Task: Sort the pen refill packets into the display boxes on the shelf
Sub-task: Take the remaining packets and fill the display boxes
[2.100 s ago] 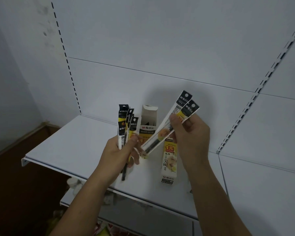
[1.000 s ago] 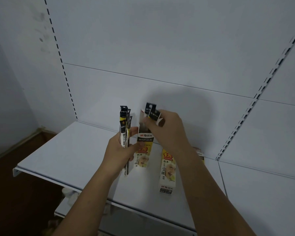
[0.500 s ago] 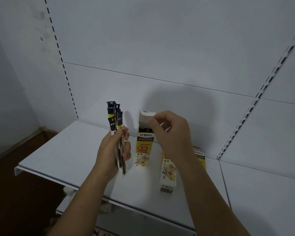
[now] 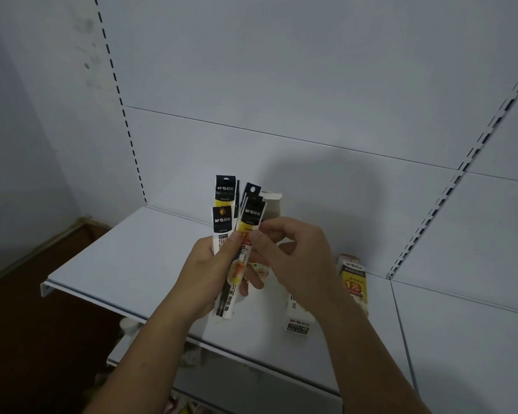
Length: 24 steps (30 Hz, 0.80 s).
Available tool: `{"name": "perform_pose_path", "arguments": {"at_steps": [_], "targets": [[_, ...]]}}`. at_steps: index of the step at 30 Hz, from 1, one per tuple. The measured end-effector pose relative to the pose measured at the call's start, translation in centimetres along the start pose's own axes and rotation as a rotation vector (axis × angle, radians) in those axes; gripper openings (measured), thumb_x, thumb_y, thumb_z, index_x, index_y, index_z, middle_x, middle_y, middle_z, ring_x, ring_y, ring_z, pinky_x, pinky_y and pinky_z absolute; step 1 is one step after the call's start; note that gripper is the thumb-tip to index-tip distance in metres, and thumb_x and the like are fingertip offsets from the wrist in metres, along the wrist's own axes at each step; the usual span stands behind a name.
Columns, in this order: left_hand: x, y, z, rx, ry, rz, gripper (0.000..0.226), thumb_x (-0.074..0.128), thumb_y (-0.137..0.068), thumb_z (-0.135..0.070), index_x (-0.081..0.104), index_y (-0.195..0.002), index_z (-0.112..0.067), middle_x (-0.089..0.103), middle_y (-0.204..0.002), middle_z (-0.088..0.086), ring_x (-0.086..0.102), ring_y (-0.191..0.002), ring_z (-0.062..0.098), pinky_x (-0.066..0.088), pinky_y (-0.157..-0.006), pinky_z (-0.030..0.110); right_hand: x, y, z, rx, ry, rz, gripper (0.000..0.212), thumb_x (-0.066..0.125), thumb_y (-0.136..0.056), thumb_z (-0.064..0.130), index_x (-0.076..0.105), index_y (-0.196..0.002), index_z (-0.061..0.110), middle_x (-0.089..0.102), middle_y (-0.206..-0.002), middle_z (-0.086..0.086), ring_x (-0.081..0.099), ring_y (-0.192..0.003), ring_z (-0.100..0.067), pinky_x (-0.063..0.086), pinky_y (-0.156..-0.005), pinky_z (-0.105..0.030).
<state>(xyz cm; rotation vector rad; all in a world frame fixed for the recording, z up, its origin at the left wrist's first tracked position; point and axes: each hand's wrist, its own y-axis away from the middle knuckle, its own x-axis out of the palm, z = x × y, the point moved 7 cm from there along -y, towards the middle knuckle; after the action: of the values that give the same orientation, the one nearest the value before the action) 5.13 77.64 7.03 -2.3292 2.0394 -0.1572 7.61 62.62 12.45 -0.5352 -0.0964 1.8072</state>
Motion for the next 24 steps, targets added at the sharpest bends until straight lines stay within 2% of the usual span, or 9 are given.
{"name": "perform_pose_path", "arguments": {"at_steps": [3, 5, 7, 11, 14, 17, 21, 24], "targets": [[0.4, 0.2, -0.2, -0.011, 0.034, 0.001, 0.049, 0.046, -0.101, -0.05, 0.072, -0.104, -0.008, 0.075, -0.076, 0.02, 0.071, -0.057, 0.033, 0.055, -0.05, 0.032, 0.5, 0.4, 0.2, 0.013, -0.02, 0.035, 0.008, 0.076, -0.094, 0.031, 0.077, -0.1, 0.026, 0.073, -0.075, 0.002, 0.072, -0.061, -0.018, 0.061, -0.06, -0.032], [0.7, 0.3, -0.2, -0.014, 0.026, -0.007, 0.053, 0.047, -0.099, -0.052, 0.072, -0.09, -0.005, 0.073, -0.072, 0.02, 0.068, -0.052, 0.031, 0.053, -0.049, 0.031, 0.7, 0.6, 0.2, 0.023, -0.081, 0.051, 0.011, 0.077, -0.095, 0.025, 0.076, -0.099, 0.015, 0.072, -0.072, -0.006, 0.069, -0.055, -0.021, 0.058, -0.056, -0.03], [1.0, 0.5, 0.0, -0.022, 0.027, -0.006, 0.054, 0.047, -0.098, -0.053, 0.071, -0.087, -0.005, 0.071, -0.07, 0.019, 0.066, -0.05, 0.03, 0.054, -0.05, 0.032, 0.7, 0.7, 0.1, 0.035, -0.117, 0.056, 0.011, 0.075, -0.096, 0.02, 0.075, -0.098, 0.01, 0.071, -0.072, -0.011, 0.065, -0.051, -0.018, 0.052, -0.051, -0.024], [1.2, 0.8, 0.5, -0.051, 0.03, 0.029, 0.051, 0.048, -0.1, -0.051, 0.071, -0.097, -0.005, 0.073, -0.073, 0.017, 0.068, -0.054, 0.032, 0.057, -0.055, 0.037, 0.2, 0.8, -0.4, 0.07, -0.127, 0.019, 0.006, 0.071, -0.098, 0.014, 0.075, -0.097, 0.01, 0.074, -0.077, -0.002, 0.062, -0.048, -0.007, 0.047, -0.049, -0.015], [1.3, 0.9, 1.0, -0.077, 0.039, 0.094, 0.049, 0.052, -0.098, -0.049, 0.071, -0.103, -0.004, 0.077, -0.085, 0.02, 0.071, -0.061, 0.038, 0.059, -0.061, 0.041, -0.7, 0.9, -0.6, 0.066, -0.126, -0.06, 0.006, 0.07, -0.098, 0.012, 0.076, -0.096, 0.01, 0.075, -0.078, 0.001, 0.062, -0.047, -0.007, 0.049, -0.049, -0.016], [1.5, 0.9, 1.4, -0.095, 0.027, 0.132, 0.049, 0.054, -0.097, -0.049, 0.073, -0.106, -0.005, 0.078, -0.093, 0.021, 0.073, -0.067, 0.041, 0.06, -0.065, 0.043, -1.2, 1.0, -0.6, 0.051, -0.131, -0.096, 0.007, 0.07, -0.097, 0.009, 0.076, -0.097, 0.008, 0.076, -0.077, -0.003, 0.063, -0.049, -0.007, 0.05, -0.05, -0.018], [1.7, 1.0, 1.1, -0.07, -0.022, 0.128, 0.04, 0.058, -0.096, -0.044, 0.074, -0.11, -0.01, 0.079, -0.091, 0.014, 0.075, -0.066, 0.036, 0.06, -0.062, 0.042, -1.0, 1.2, -0.9, 0.065, -0.143, -0.097, 0.011, 0.065, -0.097, 0.003, 0.074, -0.09, 0.004, 0.072, -0.065, -0.003, 0.064, -0.049, -0.011, 0.05, -0.05, -0.02], [1.9, 1.1, 0.6, -0.04, -0.009, 0.089, 0.034, 0.059, -0.092, -0.038, 0.071, -0.108, -0.011, 0.078, -0.079, 0.009, 0.076, -0.063, 0.024, 0.06, -0.055, 0.034, -0.6, 1.3, -1.1, 0.08, -0.16, -0.077, 0.014, 0.066, -0.099, 0.006, 0.074, -0.087, 0.007, 0.073, -0.066, 0.0, 0.068, -0.053, -0.009, 0.051, -0.05, -0.018]]}}
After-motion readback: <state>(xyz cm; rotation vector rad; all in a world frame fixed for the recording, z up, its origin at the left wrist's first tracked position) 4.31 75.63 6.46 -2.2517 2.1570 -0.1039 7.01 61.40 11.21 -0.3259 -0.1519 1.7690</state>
